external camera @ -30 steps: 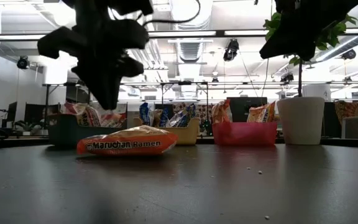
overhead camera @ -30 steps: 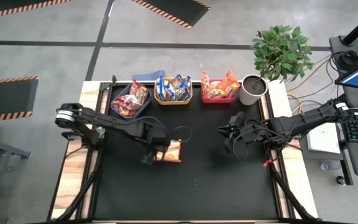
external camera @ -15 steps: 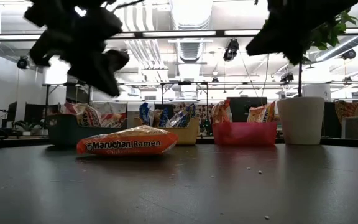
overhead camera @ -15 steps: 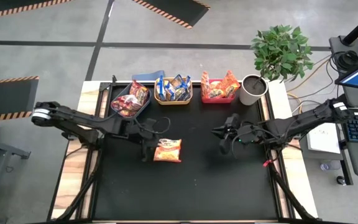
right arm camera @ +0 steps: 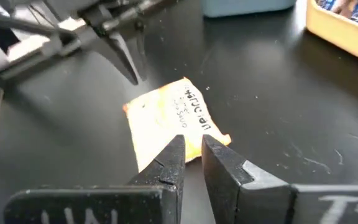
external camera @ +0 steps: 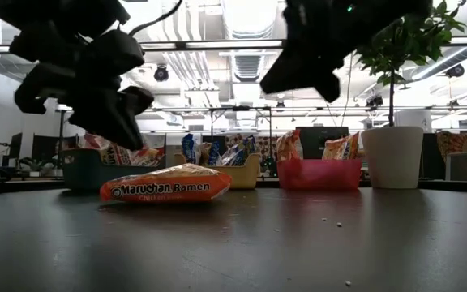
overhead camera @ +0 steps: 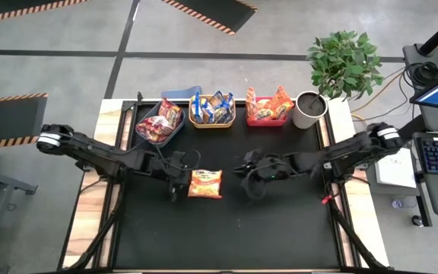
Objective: Sort Maruchan noodles
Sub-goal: Put the orange noodle pack into the red bin
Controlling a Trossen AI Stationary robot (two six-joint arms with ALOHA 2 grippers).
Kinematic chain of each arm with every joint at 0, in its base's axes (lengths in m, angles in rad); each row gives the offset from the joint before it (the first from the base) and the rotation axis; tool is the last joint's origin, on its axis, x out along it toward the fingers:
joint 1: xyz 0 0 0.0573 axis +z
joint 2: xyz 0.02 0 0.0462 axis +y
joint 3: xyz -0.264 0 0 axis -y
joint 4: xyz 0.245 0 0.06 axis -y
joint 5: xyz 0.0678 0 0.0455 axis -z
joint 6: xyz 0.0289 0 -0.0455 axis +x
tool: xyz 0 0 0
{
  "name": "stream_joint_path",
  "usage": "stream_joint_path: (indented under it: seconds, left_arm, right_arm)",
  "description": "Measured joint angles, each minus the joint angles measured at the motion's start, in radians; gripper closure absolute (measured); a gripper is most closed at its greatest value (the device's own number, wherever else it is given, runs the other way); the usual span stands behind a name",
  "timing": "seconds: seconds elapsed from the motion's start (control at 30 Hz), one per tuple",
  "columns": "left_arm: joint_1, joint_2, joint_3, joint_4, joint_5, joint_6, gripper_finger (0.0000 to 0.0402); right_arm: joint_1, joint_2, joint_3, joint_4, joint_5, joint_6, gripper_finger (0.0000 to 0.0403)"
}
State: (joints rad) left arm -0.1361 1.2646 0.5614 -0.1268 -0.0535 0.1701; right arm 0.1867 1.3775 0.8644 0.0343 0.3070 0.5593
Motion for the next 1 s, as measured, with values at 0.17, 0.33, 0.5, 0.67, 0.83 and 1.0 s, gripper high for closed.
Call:
stream_joint_path:
  seconds: [0.17, 0.33, 0.5, 0.67, 0.83, 1.0]
  left_arm:
    - [-0.001, 0.009, -0.024, 0.116, -0.044, -0.057, 0.0363]
    - [-0.013, 0.022, -0.023, 0.157, -0.044, -0.107, 0.0363]
    - [-0.04, 0.031, -0.026, 0.16, -0.044, -0.212, 0.0363]
    - [-0.082, 0.038, -0.028, 0.157, -0.044, -0.284, 0.0363]
    - [-0.117, 0.051, -0.029, 0.154, -0.044, -0.329, 0.0363]
    - [-0.13, 0.054, -0.03, 0.153, -0.044, -0.345, 0.0363]
  right_arm:
    - [-0.003, 0.128, 0.058, 0.033, 0.007, -0.101, 0.036]
    - [-0.004, 0.27, 0.07, 0.241, 0.008, -0.246, 0.036]
    - [-0.015, 0.416, 0.077, 0.442, 0.007, -0.342, 0.036]
    - [-0.045, 0.499, 0.101, 0.468, 0.007, -0.341, 0.036]
    - [-0.089, 0.509, 0.107, 0.42, 0.062, -0.357, 0.036]
    - [-0.153, 0.429, 0.104, 0.249, 0.085, -0.364, 0.036]
